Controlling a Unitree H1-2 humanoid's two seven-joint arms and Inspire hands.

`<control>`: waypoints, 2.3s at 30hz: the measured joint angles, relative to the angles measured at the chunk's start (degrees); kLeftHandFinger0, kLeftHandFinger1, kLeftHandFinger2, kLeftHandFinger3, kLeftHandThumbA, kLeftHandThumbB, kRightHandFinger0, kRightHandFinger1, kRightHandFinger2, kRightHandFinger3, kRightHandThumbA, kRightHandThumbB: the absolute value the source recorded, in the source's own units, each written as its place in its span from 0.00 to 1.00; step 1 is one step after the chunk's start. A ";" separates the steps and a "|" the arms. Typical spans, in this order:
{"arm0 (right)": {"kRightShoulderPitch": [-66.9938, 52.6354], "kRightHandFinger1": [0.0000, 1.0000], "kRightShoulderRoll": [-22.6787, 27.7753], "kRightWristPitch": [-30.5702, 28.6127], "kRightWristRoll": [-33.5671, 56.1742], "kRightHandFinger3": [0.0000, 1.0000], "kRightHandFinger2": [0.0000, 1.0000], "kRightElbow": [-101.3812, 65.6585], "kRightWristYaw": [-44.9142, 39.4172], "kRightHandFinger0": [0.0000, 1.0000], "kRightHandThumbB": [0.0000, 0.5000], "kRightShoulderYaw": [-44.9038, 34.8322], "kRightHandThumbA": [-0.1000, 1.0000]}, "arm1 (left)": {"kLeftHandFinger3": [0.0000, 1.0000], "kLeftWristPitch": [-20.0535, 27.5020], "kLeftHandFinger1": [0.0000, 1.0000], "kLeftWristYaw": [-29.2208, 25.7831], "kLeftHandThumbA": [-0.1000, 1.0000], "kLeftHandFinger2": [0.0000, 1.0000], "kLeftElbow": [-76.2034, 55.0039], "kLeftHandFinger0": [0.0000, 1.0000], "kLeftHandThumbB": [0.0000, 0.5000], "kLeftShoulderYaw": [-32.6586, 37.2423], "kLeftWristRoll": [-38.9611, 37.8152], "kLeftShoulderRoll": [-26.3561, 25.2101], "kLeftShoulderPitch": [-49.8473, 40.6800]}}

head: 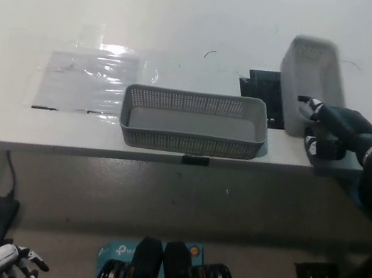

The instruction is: The robot uses its right hand to pick up the grey box kept on the middle on the desk and place it on top of another box next to it in a right angle

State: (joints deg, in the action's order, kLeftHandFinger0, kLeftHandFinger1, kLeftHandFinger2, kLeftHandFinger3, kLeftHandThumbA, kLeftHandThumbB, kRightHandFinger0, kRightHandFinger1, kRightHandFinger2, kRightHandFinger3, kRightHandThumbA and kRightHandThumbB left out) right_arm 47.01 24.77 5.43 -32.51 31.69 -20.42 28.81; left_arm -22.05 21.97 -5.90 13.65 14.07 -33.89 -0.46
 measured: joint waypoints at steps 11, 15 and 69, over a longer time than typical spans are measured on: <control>1.42 0.04 -1.97 0.04 -5.32 0.74 0.26 0.51 1.85 0.00 0.24 3.66 0.00 | 0.64 0.10 0.32 0.01 0.38 0.47 -0.01 0.28 0.70 -0.15 0.03 0.00 -0.03; 2.08 0.00 -1.83 -0.32 -8.98 0.61 0.17 0.54 3.87 0.00 0.05 6.51 0.02 | 0.65 0.06 0.37 0.01 0.38 0.52 -0.04 0.33 0.68 -0.37 0.00 0.00 -0.04; -3.57 0.03 -8.92 -14.16 -8.20 0.18 0.35 9.70 34.35 0.00 0.52 -11.02 0.00 | 0.70 0.15 0.43 -0.02 0.36 0.57 -0.04 0.41 0.68 -1.01 0.89 1.02 -0.06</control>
State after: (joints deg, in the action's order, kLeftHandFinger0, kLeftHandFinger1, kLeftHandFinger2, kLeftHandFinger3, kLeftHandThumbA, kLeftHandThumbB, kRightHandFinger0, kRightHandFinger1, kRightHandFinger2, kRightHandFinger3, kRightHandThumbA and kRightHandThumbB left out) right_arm 43.44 15.85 -8.73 -40.71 41.39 13.93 17.80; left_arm -21.91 21.96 -5.94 12.64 14.95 -32.87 -0.52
